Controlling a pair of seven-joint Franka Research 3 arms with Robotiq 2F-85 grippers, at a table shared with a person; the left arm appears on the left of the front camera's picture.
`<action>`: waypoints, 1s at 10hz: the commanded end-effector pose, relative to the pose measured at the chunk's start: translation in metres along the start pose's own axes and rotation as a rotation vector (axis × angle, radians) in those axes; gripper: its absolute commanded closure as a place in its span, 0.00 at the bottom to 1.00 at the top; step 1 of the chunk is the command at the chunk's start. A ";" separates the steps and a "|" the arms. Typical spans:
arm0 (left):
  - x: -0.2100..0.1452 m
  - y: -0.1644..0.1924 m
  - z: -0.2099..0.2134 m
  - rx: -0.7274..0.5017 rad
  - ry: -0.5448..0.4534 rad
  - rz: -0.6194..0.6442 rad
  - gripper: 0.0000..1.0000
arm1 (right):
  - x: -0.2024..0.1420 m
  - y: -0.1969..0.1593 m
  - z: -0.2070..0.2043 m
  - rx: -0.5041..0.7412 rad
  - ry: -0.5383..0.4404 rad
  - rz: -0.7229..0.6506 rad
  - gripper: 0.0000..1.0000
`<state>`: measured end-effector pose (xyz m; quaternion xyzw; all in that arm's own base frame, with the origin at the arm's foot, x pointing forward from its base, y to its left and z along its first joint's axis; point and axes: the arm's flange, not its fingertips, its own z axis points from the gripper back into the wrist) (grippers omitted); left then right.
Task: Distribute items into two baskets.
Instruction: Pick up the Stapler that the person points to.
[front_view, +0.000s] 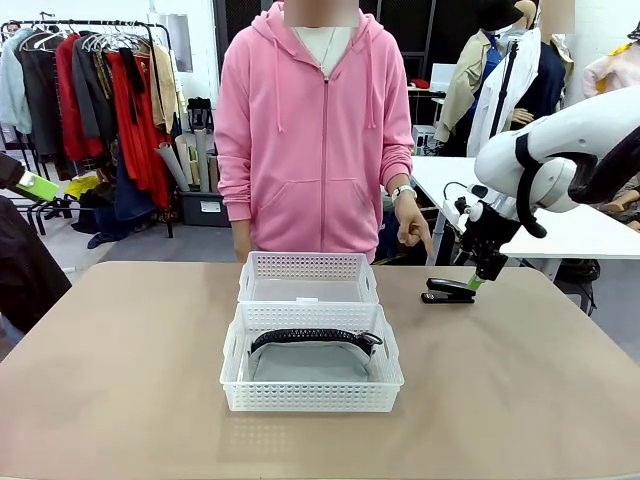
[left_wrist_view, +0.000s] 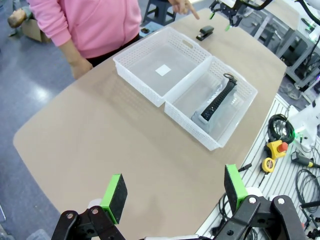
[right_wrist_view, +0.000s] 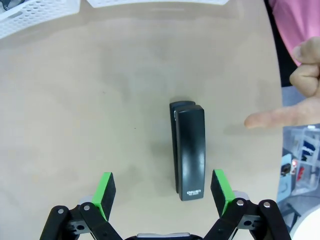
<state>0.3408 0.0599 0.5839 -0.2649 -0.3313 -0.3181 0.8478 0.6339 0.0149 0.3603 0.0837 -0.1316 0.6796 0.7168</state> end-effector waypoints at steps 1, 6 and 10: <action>0.000 0.000 0.000 -0.010 -0.013 0.000 0.00 | -0.003 -0.013 -0.002 0.034 0.002 0.041 0.00; 0.000 0.000 0.000 -0.010 -0.013 0.000 0.00 | -0.001 -0.018 -0.011 0.023 0.035 0.047 0.00; 0.000 0.000 0.000 -0.010 -0.013 0.000 0.00 | -0.002 -0.012 -0.014 0.027 0.018 0.025 0.00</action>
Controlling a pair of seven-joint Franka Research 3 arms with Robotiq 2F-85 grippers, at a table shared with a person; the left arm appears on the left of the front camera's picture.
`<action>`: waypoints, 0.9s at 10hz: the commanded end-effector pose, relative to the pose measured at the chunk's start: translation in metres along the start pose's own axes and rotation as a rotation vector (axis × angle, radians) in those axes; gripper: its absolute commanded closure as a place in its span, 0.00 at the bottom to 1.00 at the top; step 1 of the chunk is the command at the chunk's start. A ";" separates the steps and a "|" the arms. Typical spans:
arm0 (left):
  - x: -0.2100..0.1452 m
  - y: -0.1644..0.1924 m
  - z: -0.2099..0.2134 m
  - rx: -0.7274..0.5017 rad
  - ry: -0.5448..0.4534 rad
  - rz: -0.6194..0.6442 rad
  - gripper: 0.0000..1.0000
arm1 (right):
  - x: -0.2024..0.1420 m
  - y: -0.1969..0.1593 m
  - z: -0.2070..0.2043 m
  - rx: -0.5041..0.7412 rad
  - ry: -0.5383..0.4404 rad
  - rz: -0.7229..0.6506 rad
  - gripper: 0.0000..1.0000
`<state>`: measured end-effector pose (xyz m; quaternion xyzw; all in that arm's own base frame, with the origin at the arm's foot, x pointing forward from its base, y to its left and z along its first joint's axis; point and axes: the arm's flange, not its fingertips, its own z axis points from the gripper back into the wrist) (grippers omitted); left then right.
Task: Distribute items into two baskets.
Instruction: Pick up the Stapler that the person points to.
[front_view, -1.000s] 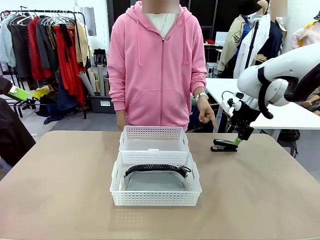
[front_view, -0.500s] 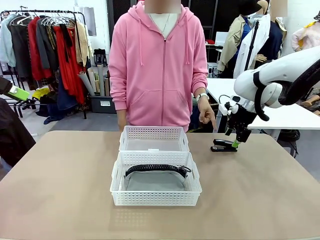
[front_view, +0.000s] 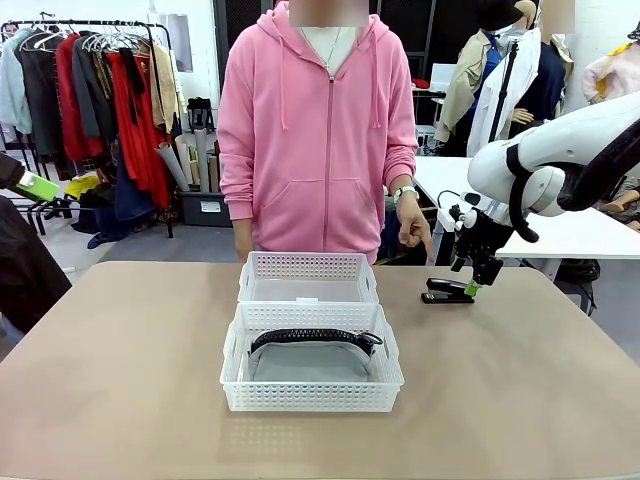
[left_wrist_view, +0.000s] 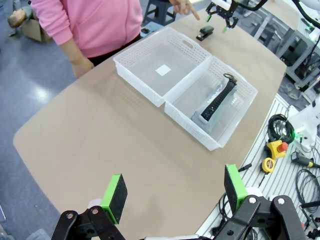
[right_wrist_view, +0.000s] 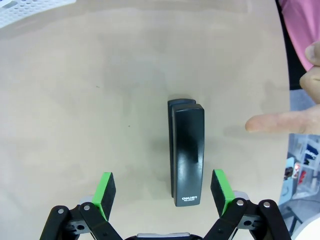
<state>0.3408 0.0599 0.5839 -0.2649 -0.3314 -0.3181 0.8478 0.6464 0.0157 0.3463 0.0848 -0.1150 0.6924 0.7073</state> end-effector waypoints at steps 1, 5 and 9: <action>0.000 0.000 0.000 -0.011 -0.013 0.000 0.00 | 0.001 0.000 0.001 -0.002 -0.003 -0.003 0.00; 0.000 0.000 0.000 -0.011 -0.013 0.000 0.00 | 0.010 -0.013 -0.012 0.002 0.051 0.062 0.00; 0.000 0.000 0.000 -0.011 -0.013 0.000 0.00 | 0.024 -0.029 -0.028 0.022 0.074 0.112 0.00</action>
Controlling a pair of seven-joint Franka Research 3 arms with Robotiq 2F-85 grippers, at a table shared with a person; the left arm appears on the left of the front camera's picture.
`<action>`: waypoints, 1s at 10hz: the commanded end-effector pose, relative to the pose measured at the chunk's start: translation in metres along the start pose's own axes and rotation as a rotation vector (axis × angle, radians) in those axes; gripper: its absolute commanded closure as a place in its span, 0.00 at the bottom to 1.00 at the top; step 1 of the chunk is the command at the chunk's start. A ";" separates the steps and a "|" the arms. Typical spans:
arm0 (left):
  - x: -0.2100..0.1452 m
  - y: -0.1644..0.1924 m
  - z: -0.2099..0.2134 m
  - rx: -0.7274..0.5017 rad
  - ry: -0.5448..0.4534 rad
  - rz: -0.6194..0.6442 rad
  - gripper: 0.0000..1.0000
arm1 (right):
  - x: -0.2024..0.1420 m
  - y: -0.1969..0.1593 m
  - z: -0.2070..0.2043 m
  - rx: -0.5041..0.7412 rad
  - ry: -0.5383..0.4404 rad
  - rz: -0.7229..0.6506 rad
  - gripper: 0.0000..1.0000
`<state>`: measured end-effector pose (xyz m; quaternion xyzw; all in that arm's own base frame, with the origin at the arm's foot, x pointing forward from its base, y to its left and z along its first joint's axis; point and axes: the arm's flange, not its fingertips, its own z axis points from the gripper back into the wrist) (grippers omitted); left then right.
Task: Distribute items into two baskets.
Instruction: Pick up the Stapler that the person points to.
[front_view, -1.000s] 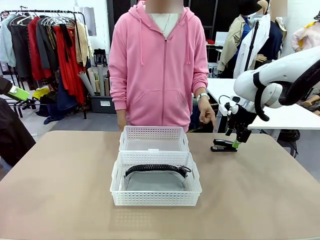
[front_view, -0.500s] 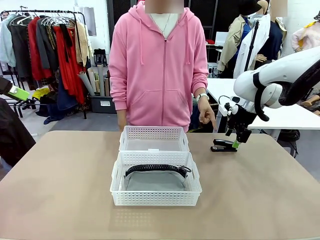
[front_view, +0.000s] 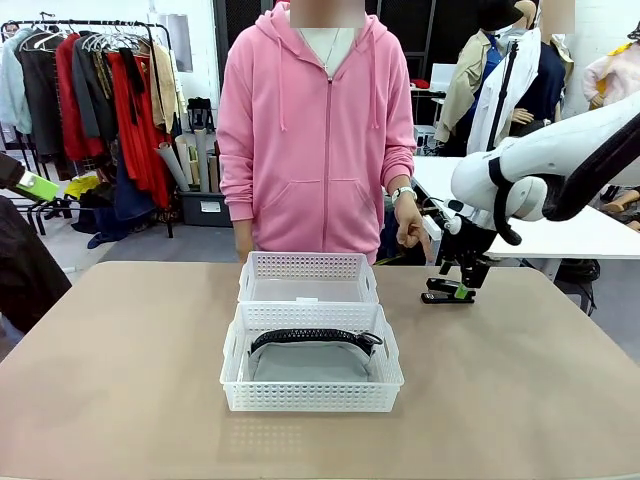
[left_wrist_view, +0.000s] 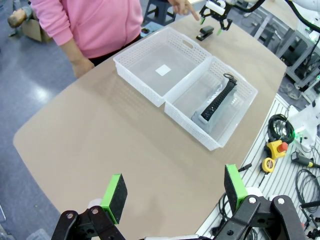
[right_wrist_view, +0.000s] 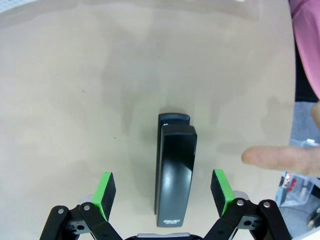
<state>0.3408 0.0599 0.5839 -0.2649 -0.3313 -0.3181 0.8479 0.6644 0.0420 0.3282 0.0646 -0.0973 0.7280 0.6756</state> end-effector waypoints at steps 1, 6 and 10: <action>0.000 0.000 0.000 -0.011 -0.013 0.000 0.00 | 0.005 -0.017 -0.005 0.036 0.031 0.022 0.00; 0.000 0.000 0.000 -0.011 -0.013 0.000 0.00 | 0.005 -0.028 -0.013 0.103 0.061 0.024 0.00; 0.000 0.000 0.000 -0.011 -0.013 0.000 0.00 | 0.002 -0.029 -0.019 0.123 0.098 0.023 0.30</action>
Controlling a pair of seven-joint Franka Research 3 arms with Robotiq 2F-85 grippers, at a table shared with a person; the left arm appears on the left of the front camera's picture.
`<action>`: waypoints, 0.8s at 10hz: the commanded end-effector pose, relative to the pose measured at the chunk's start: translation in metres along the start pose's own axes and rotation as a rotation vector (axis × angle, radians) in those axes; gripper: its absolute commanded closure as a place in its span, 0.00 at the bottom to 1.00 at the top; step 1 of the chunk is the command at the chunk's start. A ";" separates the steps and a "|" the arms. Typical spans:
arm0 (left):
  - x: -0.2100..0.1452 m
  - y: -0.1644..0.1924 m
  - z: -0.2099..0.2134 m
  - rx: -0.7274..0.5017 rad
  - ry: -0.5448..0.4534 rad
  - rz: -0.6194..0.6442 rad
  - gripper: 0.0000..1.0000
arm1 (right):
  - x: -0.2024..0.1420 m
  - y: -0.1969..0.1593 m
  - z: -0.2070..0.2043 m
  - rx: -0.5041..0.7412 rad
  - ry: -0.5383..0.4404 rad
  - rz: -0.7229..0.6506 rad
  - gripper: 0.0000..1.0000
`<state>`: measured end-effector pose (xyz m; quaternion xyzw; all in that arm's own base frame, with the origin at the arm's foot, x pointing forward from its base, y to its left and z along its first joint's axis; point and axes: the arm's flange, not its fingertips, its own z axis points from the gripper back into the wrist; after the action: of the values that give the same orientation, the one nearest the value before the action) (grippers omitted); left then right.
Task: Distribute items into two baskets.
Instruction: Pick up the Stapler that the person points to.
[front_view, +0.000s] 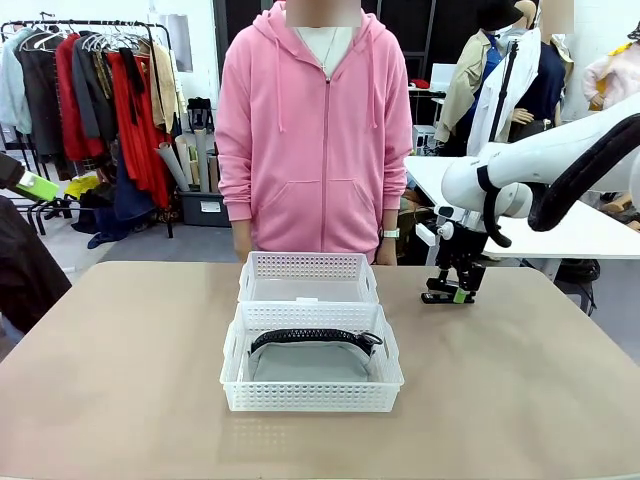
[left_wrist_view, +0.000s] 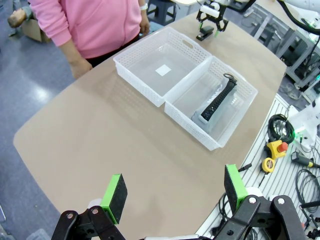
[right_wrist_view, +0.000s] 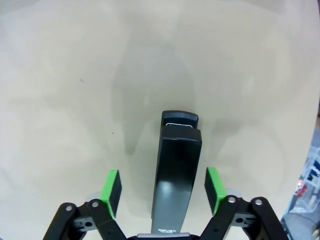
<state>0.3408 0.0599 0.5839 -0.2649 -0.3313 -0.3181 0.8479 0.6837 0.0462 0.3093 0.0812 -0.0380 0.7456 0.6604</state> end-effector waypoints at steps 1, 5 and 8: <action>0.000 0.000 0.000 -0.011 -0.013 0.000 0.00 | 0.003 -0.010 0.000 0.010 0.051 -0.007 0.45; 0.000 0.000 0.000 -0.011 -0.013 0.000 0.00 | 0.003 -0.007 0.001 -0.007 0.049 -0.010 1.00; 0.000 0.000 0.000 -0.011 -0.013 0.000 0.00 | 0.004 -0.008 0.000 0.010 0.047 -0.021 1.00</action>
<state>0.3408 0.0599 0.5839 -0.2649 -0.3313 -0.3181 0.8479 0.6868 0.0455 0.3082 0.0703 -0.0300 0.7455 0.6621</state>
